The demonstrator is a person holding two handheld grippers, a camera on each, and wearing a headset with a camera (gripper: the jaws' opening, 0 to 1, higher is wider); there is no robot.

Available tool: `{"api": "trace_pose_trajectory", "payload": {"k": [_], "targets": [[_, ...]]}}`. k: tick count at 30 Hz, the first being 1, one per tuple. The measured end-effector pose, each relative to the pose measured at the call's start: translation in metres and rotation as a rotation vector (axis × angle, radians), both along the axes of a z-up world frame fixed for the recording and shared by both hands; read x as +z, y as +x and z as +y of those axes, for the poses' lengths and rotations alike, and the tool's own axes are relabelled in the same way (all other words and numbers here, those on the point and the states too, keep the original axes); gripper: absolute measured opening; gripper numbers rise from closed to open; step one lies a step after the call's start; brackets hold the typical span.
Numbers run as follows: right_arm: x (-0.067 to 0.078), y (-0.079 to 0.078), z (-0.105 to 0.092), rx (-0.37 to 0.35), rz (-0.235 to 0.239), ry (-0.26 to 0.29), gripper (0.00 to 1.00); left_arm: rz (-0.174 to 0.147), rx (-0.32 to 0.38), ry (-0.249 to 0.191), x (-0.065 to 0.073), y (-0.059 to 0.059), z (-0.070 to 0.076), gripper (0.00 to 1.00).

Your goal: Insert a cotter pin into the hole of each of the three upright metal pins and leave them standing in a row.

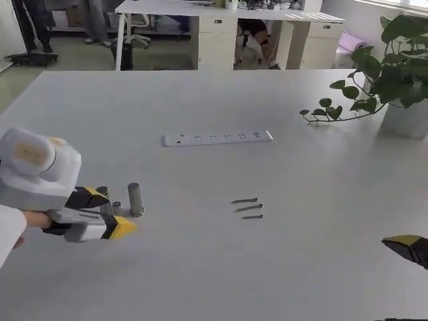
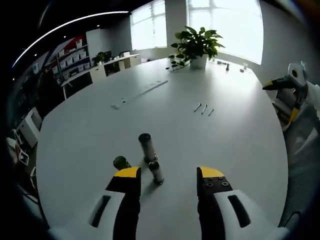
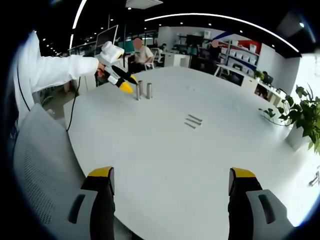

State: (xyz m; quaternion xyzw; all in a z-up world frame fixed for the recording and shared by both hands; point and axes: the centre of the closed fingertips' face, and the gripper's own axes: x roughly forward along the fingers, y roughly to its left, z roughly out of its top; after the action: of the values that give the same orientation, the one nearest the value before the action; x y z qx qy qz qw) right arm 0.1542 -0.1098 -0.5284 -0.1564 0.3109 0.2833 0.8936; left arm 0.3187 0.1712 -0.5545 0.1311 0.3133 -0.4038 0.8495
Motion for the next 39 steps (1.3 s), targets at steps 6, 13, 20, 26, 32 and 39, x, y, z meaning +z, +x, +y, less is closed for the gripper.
{"api": "trace_pose_trajectory", "payload": {"k": [6,13,20,26,32,39], "targets": [[0.001,0.003,0.005,0.004,0.012,0.013,0.92,0.008,0.015,-0.057,-0.003,0.005,-0.006,0.36],[0.001,0.003,0.006,-0.006,0.016,0.012,0.94,0.006,0.017,-0.004,-0.012,0.012,-0.008,0.32],[0.004,0.001,0.009,-0.015,0.014,0.053,0.93,0.044,0.094,-0.068,-0.010,0.019,-0.007,0.19],[0.004,0.000,0.010,-0.007,0.018,0.056,0.93,0.052,0.113,-0.076,-0.016,0.020,-0.004,0.12],[0.006,0.002,0.014,-0.009,0.014,0.097,0.92,0.067,0.200,-0.140,-0.016,0.020,0.000,0.09],[0.001,0.000,0.011,-0.017,0.027,0.101,0.92,0.116,0.316,-0.214,-0.016,0.021,0.007,0.07]]}}
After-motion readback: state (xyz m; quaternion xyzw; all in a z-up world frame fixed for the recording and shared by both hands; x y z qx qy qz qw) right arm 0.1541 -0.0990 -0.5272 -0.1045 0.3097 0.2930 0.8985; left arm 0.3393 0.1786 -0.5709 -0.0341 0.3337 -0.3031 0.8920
